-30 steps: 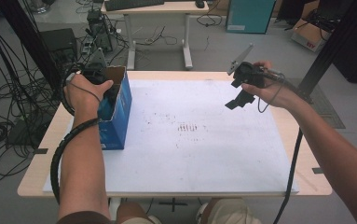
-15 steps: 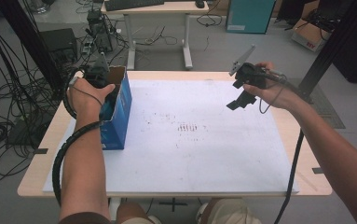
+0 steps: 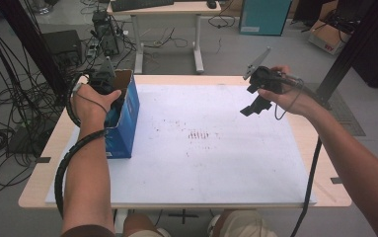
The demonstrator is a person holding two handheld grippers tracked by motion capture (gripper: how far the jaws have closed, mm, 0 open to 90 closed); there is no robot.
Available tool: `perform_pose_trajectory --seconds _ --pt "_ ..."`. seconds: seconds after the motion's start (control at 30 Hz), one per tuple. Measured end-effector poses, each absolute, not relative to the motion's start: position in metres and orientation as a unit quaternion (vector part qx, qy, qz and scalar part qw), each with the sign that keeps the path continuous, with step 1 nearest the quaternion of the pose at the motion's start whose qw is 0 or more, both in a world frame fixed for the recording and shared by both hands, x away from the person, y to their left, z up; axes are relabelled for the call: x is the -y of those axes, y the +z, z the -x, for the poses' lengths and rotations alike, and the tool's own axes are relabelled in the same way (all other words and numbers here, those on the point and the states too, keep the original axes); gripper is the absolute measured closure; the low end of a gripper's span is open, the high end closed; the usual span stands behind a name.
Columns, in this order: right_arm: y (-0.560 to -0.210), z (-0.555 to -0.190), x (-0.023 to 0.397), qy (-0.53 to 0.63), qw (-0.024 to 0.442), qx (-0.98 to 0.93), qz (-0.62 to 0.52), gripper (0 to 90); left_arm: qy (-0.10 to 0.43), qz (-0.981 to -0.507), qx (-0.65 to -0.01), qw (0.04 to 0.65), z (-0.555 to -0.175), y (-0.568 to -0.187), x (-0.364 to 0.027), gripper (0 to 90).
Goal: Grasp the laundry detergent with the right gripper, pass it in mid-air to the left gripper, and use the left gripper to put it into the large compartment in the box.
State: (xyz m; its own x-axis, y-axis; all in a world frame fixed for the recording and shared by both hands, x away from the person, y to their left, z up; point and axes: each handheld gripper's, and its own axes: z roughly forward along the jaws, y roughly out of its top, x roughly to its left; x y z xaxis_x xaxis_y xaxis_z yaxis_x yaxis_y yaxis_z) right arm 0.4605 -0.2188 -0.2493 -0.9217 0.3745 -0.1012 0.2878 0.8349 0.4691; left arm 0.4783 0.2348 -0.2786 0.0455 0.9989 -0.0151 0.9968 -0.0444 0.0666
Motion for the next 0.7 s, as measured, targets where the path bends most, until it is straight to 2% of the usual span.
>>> perform_pose_trajectory --seconds 0.7 --pt "-0.2485 -0.46 0.2239 0.225 0.097 -0.952 -0.182 6.8 0.02 -0.723 -0.69 0.028 -0.4777 -0.2788 -0.2335 36.7"
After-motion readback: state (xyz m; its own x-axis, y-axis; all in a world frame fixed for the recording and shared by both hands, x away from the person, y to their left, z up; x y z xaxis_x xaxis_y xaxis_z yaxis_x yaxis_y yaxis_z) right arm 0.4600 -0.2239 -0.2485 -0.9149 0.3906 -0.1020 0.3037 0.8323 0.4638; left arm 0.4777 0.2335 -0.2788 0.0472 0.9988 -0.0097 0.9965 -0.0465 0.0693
